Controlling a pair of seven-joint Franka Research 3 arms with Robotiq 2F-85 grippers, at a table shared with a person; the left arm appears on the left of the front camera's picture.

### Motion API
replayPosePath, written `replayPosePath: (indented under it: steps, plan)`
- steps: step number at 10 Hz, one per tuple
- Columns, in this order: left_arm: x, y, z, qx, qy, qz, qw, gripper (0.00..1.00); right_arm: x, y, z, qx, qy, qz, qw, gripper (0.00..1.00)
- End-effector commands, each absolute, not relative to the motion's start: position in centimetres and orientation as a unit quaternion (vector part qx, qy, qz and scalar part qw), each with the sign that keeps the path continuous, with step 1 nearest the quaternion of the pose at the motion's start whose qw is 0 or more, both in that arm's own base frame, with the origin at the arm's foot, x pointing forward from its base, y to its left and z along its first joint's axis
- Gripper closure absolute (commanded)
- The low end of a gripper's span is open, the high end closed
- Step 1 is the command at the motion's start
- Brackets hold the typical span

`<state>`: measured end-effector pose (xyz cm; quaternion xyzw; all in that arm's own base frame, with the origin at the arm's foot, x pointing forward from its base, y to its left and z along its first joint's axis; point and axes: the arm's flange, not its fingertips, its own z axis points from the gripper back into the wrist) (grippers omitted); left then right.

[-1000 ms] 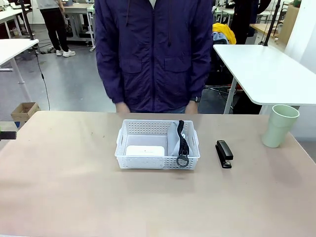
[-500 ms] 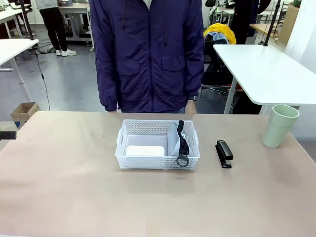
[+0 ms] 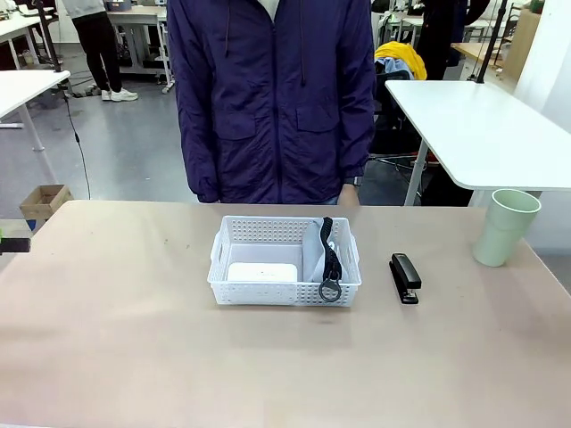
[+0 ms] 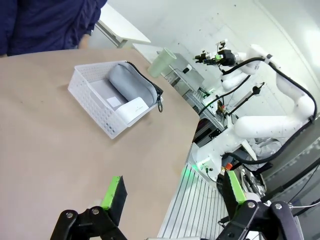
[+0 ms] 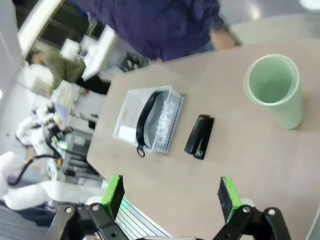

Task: Efficiently arrange items inside the basket to fit them all.
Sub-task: Pick up the Stapler and place it inside the Organizing basket.

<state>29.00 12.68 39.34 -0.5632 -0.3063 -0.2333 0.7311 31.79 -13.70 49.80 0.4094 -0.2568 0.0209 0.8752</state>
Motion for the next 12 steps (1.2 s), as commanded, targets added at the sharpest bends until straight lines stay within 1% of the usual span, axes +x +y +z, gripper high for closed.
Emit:
replayPosePath:
  steps: [1, 3, 4, 6, 8, 9, 10, 11, 12]
  plan:
    - [28.7, 12.5, 39.6, -0.564, -0.306, -0.233, 0.731, 0.0, 32.9, -6.9, 50.4, 0.361, -0.22, 0.074, 0.903, 0.0]
    - [28.7, 12.5, 39.6, -0.564, -0.306, -0.233, 0.731, 0.0, 33.9, 0.4, 50.7, 0.293, -0.176, 0.128, 0.931, 0.0]
    - [28.7, 12.5, 39.6, -0.564, -0.306, -0.233, 0.731, 0.0, 34.4, 3.7, 50.4, 0.257, -0.162, 0.132, 0.943, 0.0]
    - [28.7, 12.5, 39.6, -0.564, -0.306, -0.233, 0.731, 0.0, 35.4, 8.7, 48.3, 0.146, -0.118, 0.117, 0.975, 0.0]
    - [28.7, 12.5, 39.6, -0.564, -0.306, -0.233, 0.731, 0.0, 35.8, 10.0, 46.8, 0.051, -0.114, 0.077, 0.989, 0.0]
    - [28.7, 12.5, 39.6, -0.564, -0.306, -0.233, 0.731, 0.0, 35.7, 9.7, 47.0, 0.054, -0.111, 0.061, 0.99, 0.0]
    - [28.7, 12.5, 39.6, -0.564, -0.306, -0.233, 0.731, 0.0, 35.3, 9.3, 48.2, 0.104, -0.127, 0.108, 0.98, 0.0]
    - [28.7, 12.5, 39.6, -0.564, -0.306, -0.233, 0.731, 0.0, 35.6, 10.5, 46.2, 0.072, -0.122, 0.096, 0.985, 0.0]
    - [28.7, 12.5, 39.6, -0.564, -0.306, -0.233, 0.731, 0.0, 35.6, 10.5, 46.2, 0.072, -0.122, 0.096, 0.985, 0.0]
